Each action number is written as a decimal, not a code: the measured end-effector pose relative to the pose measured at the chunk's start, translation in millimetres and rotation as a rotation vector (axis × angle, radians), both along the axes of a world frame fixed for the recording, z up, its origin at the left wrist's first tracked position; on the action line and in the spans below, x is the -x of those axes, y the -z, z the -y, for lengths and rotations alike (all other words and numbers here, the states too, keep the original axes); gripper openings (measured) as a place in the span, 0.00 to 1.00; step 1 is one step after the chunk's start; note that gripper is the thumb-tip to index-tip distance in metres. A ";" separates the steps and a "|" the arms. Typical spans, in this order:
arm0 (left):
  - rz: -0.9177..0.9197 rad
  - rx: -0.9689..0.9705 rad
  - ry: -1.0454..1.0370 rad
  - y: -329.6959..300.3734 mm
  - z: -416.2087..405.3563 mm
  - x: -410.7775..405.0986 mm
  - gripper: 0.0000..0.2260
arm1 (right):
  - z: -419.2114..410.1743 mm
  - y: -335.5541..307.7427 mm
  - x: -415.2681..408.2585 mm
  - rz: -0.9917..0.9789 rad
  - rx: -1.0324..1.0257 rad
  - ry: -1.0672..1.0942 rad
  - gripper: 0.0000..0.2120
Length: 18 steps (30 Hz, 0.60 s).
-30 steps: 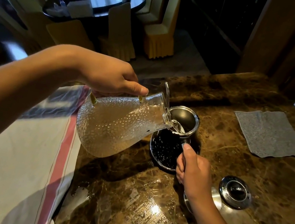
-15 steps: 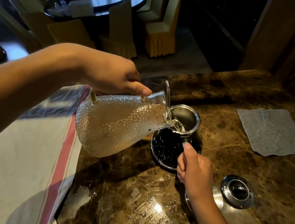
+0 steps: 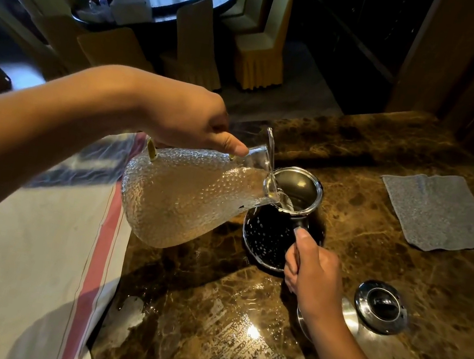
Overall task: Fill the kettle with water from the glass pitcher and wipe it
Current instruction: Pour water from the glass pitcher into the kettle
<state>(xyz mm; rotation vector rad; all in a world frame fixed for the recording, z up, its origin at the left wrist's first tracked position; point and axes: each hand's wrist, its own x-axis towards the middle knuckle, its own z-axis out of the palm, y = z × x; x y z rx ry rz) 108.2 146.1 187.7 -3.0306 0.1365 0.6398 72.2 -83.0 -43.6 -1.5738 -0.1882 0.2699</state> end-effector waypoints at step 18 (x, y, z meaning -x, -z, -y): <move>-0.045 -0.035 0.072 -0.1 0.9 -2.9 0.40 | -0.7 -0.6 1.8 0.007 0.003 0.022 0.35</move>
